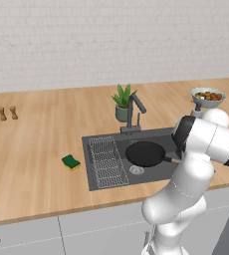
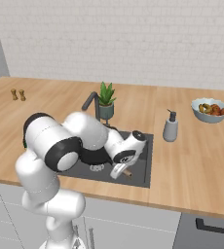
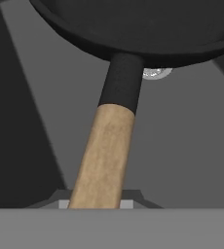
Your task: Pick the pan and sponge and place them into the sink. Then turn on the water.
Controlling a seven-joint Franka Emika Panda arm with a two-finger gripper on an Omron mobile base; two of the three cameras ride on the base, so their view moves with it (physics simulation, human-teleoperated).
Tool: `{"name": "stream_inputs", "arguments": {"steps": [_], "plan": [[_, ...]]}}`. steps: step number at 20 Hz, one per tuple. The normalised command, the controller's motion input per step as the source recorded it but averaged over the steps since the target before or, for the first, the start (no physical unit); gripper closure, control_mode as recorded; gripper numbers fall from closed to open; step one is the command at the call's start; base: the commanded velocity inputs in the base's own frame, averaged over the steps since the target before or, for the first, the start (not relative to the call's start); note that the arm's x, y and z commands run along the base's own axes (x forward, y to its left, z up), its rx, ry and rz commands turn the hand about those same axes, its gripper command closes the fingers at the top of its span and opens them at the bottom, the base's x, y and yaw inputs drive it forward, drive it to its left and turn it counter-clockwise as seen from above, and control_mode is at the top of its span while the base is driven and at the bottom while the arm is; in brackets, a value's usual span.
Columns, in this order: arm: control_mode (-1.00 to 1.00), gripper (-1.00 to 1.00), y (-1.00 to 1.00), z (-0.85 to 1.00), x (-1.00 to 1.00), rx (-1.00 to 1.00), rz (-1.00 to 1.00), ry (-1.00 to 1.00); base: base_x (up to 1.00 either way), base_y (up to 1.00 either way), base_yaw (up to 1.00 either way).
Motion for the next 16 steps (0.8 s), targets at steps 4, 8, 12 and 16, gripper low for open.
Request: {"name": "stream_inputs", "arguments": {"steps": [4,8,12,16], "plan": [[-1.0,1.0,0.34,-0.01,0.47,-0.01,0.12,0.04,0.0,0.0,0.0],[-1.0,1.0,0.07,-0.04,0.27,0.0,0.09,0.05,0.0,0.0,0.0],[-1.0,1.0,0.0,-0.26,0.08,0.0,0.02,0.04,0.0,0.0,0.0],[-1.0,1.0,0.0,-0.46,0.02,-0.01,0.0,0.0,0.0,0.0,0.0]]}}
